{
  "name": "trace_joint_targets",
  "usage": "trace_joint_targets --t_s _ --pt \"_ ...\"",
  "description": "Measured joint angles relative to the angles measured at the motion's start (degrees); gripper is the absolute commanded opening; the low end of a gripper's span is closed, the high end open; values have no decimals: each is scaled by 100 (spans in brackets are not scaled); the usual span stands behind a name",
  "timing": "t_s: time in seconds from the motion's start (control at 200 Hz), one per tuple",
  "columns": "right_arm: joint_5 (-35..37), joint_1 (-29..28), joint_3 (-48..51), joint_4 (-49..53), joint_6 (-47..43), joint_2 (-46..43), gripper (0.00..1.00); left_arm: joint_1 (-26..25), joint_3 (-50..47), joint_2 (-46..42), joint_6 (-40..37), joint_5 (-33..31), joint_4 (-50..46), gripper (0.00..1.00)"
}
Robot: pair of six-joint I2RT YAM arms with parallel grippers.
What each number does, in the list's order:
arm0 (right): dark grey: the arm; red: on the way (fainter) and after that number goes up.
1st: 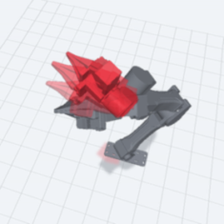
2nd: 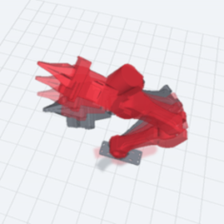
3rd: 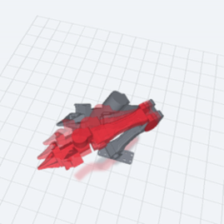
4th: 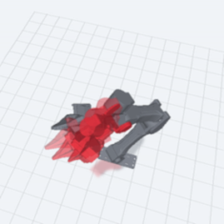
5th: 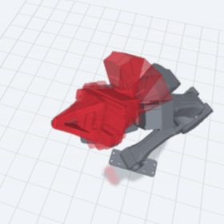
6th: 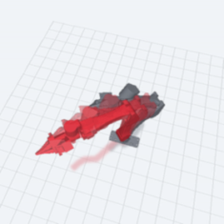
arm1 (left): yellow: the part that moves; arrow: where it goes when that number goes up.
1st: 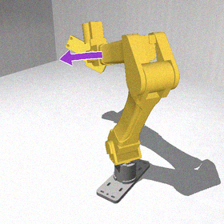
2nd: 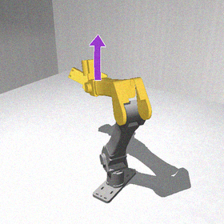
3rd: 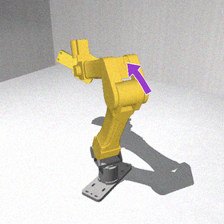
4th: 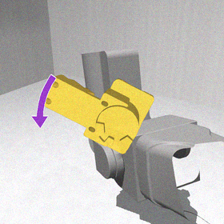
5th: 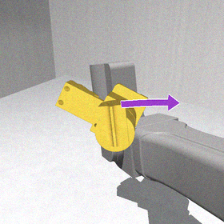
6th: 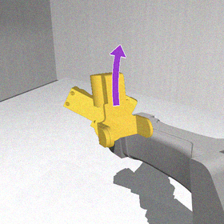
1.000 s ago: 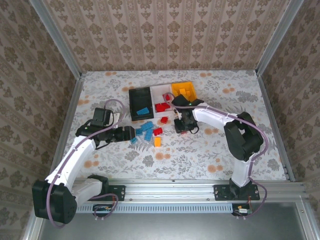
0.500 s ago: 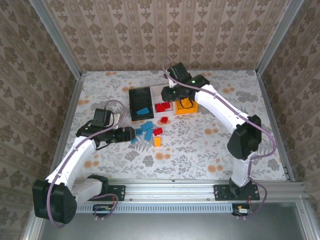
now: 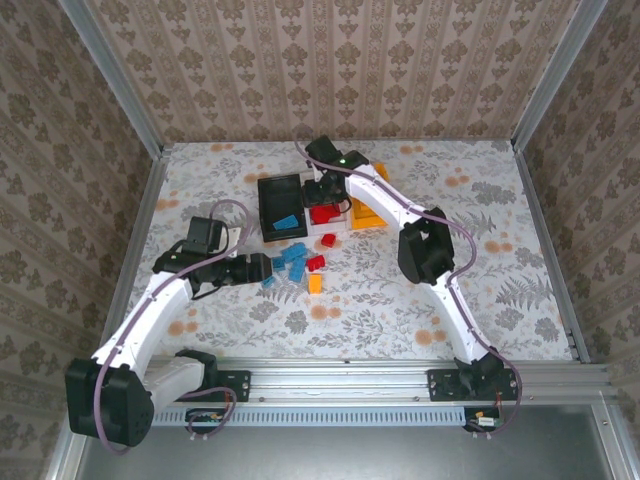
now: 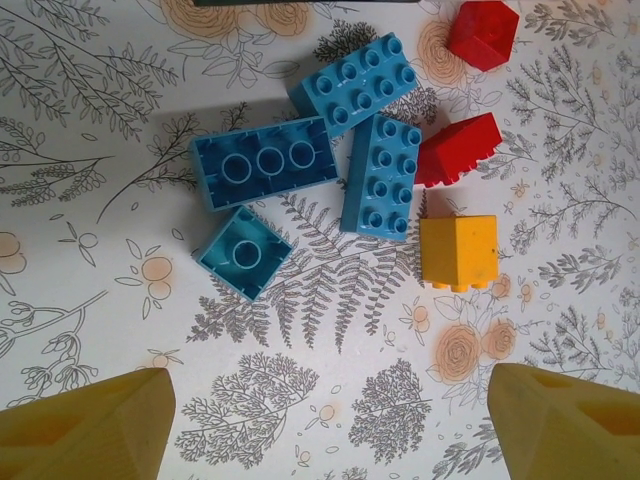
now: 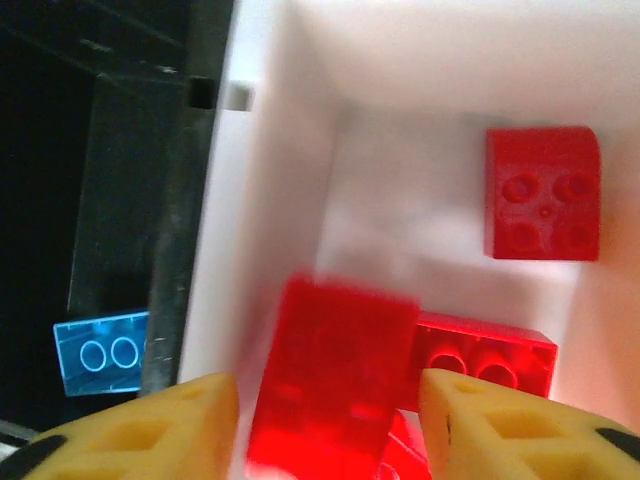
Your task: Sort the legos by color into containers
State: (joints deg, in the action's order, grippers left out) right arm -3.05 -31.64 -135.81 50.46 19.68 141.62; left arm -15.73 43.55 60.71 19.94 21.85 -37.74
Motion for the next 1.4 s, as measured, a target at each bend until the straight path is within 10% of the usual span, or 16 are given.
trace_joint_targets --t_s 0.225,0.645,1.395 --pt "-17 72 398 -13 4 -361 69 -518 0 201 2 -42 9 100" --pt "-15 116 4690 -1296 205 -3947 70 -2712 417 1679 627 -1163 157 100" --pt "-83 669 7997 -2017 455 -6168 68 -3342 2448 4446 811 -1856 -20 63"
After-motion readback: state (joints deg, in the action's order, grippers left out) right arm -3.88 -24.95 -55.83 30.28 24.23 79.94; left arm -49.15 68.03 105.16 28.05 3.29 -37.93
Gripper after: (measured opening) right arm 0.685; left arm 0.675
